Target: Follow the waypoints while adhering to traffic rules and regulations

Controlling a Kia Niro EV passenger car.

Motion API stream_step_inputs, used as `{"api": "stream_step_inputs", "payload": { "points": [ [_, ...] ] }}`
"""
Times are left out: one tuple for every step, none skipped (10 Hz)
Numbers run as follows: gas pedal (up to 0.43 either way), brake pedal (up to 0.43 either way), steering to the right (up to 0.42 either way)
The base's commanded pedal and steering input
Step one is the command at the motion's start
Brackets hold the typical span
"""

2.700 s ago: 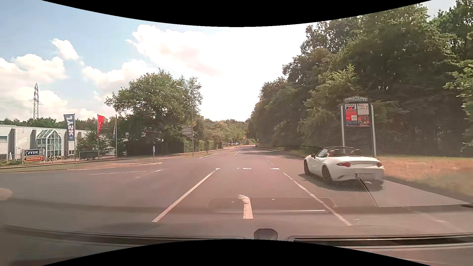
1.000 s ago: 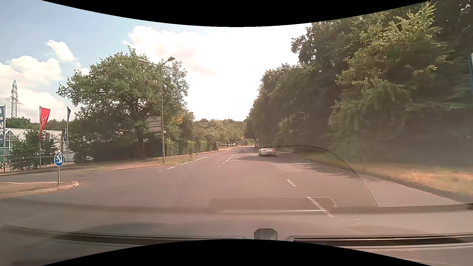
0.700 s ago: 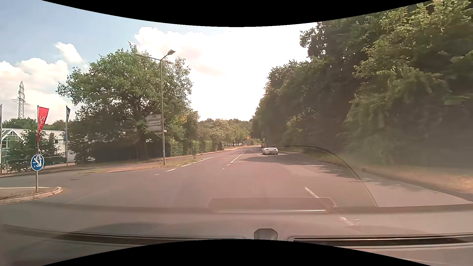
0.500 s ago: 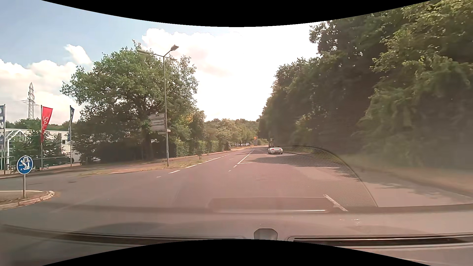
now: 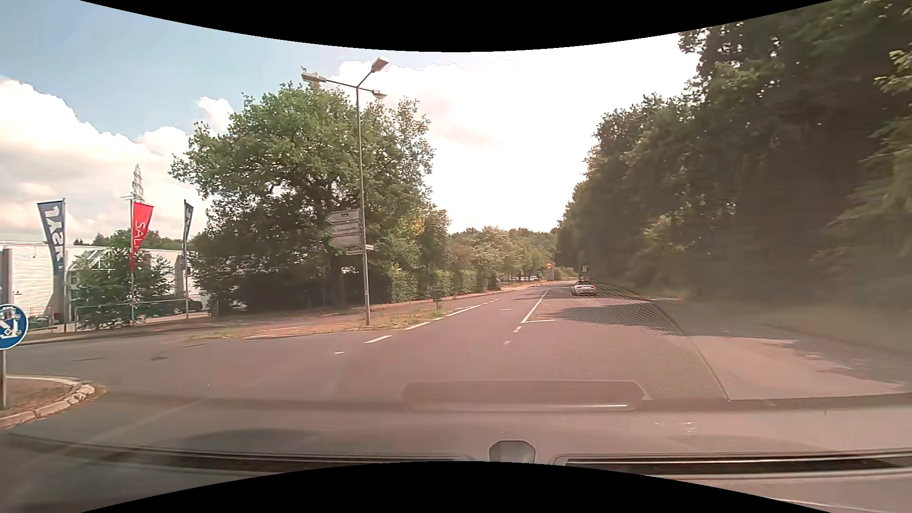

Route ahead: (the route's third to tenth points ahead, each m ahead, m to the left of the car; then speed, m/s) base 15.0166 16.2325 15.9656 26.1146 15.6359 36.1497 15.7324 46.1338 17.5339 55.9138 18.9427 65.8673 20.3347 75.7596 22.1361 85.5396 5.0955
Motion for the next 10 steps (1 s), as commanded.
{"api": "stream_step_inputs", "payload": {
  "points": [
    [0.11,0.0,-0.266],
    [0.11,0.0,-0.277],
    [0.11,0.0,-0.303],
    [0.11,0.0,-0.336],
    [0.11,0.0,-0.354],
    [0.11,0.0,-0.364],
    [0.11,0.0,-0.372],
    [0.11,0.0,-0.378],
    [0.11,0.0,-0.385],
    [0.11,0.0,-0.391]
  ]
}}
